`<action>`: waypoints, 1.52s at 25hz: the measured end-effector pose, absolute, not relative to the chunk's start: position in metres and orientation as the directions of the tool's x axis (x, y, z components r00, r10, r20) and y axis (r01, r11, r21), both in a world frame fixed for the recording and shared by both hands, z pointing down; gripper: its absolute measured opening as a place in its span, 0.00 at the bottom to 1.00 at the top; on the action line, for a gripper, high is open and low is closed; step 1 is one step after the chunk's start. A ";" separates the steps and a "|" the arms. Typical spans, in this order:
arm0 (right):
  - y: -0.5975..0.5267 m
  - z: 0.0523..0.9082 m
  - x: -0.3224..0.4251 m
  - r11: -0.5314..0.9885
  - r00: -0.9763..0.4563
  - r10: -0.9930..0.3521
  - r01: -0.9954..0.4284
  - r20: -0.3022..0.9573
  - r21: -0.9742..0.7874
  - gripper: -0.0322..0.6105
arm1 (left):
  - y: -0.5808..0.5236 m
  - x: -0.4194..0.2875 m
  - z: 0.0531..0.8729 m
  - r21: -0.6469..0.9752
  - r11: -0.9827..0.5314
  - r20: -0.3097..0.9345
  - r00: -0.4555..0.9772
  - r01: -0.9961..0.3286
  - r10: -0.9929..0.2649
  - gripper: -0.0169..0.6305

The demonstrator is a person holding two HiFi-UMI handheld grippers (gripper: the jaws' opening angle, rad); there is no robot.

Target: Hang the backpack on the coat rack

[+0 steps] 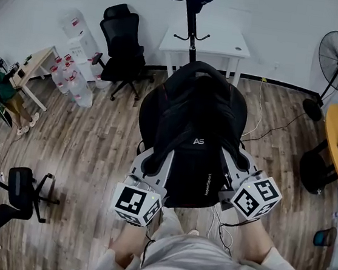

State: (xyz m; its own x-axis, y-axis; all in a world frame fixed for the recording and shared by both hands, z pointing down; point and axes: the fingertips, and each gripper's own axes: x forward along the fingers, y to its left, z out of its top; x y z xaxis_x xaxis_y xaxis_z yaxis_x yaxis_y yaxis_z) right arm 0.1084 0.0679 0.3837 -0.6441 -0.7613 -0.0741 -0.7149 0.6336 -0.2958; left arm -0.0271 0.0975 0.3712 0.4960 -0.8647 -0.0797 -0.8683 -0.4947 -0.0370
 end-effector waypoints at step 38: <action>-0.194 0.343 0.007 0.549 -0.544 -0.833 -0.791 -0.100 -0.269 0.10 | -0.180 -0.132 0.324 -0.050 -0.589 -0.121 0.590 -0.806 -0.798 0.08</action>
State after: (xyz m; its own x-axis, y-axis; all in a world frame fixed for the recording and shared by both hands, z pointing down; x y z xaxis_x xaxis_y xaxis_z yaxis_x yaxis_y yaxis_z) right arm 0.0075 -0.1943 0.3427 -0.5444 -0.8329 -0.0996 -0.7913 0.5493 -0.2686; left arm -0.1316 -0.1803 0.3245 0.5905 -0.7979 -0.1212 -0.8064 -0.5892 -0.0502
